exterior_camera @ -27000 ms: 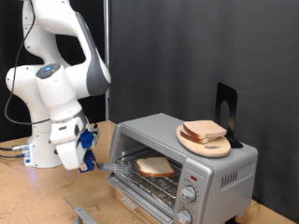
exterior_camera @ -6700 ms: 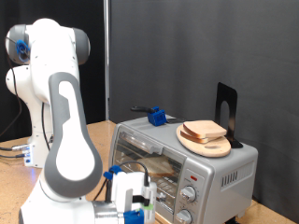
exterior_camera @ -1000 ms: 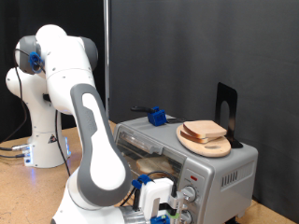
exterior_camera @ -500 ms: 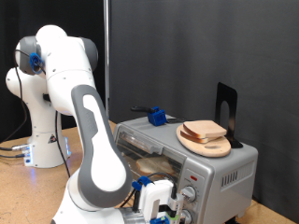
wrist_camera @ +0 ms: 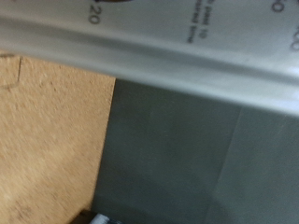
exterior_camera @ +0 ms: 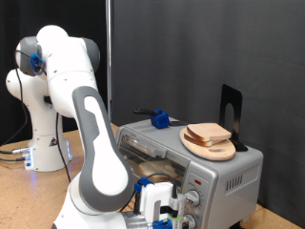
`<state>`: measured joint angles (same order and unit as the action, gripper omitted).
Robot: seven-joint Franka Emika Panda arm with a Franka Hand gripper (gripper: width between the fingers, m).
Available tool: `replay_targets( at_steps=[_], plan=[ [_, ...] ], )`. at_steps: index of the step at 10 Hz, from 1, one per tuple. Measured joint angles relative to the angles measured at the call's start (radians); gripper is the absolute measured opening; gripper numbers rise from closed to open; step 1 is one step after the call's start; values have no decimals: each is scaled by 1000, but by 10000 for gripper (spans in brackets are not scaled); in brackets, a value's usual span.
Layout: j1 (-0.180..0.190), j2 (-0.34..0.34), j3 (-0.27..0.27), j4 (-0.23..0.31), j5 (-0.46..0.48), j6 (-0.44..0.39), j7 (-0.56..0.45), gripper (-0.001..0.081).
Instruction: Make a piece of toast with the oven
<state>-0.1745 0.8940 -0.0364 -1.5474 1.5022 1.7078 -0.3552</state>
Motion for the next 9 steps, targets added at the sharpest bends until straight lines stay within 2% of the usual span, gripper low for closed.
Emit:
replay_targets(
  at_steps=[6, 7, 9],
  plan=[
    [-21, -8, 17, -65, 126, -31, -432, 87],
    [-25, -7, 21, -71, 138, -35, -464, 87],
    [-26, -7, 23, -76, 147, -35, -463, 87]
  ],
)
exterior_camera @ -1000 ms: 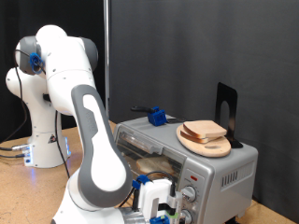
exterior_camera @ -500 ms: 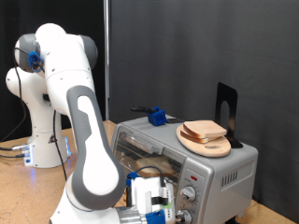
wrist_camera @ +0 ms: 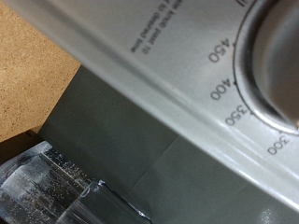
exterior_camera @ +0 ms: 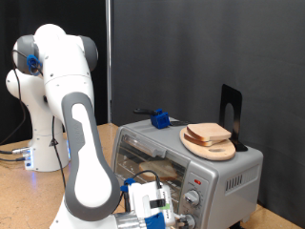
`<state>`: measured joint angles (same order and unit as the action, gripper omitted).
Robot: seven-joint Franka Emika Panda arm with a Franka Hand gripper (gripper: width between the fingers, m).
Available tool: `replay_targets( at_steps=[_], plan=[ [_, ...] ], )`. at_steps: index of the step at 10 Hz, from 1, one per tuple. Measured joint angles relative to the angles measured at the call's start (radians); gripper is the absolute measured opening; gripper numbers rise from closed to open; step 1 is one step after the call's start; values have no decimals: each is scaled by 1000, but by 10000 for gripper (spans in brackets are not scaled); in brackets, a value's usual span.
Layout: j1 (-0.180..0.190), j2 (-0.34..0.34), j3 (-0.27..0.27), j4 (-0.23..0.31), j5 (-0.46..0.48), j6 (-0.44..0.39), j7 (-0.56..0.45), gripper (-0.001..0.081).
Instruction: Make a piece of toast with the oven
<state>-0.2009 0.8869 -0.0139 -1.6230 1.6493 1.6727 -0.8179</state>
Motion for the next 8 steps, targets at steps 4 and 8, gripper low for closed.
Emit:
replay_targets(
  at_steps=[4, 8],
  plan=[
    [-1, -1, 0, -1, 6, -1, 23, 96],
    [-18, -33, 0, -13, 12, -15, 50, 490]
  ],
)
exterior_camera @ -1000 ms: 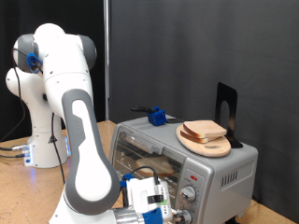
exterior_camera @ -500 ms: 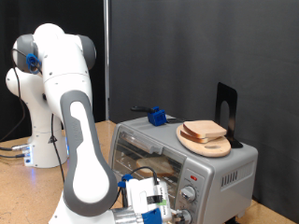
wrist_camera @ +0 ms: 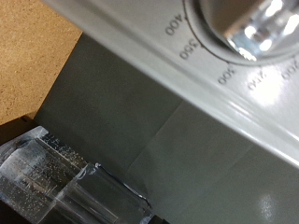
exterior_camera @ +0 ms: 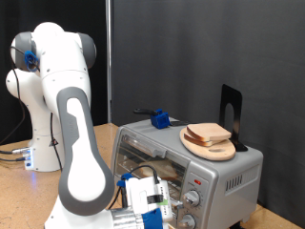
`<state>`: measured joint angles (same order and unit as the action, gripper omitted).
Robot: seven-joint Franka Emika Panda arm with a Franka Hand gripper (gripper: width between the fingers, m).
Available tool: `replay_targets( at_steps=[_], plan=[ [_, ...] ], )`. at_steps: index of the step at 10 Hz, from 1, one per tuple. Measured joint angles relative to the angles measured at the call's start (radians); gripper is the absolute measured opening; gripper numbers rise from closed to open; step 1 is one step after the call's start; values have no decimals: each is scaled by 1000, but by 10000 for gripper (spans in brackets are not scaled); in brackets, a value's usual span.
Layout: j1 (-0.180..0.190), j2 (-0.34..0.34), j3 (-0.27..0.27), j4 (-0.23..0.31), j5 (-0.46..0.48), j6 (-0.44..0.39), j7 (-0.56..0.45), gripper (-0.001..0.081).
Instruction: Make a piece of toast with the oven
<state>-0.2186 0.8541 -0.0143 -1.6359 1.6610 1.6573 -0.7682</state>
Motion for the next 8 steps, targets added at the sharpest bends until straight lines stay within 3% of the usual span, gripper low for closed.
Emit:
replay_targets(
  at_steps=[1, 2, 3, 6, 8],
  plan=[
    [-5, -8, -2, -4, -1, -2, 28, 628],
    [-10, -23, -8, -16, -11, -6, 75, 628],
    [-18, -43, -19, -30, -37, -25, 146, 765],
    [-52, -102, -55, -70, -135, -129, 317, 795],
    [-73, -135, -77, -101, -190, -196, 352, 803]
  ],
)
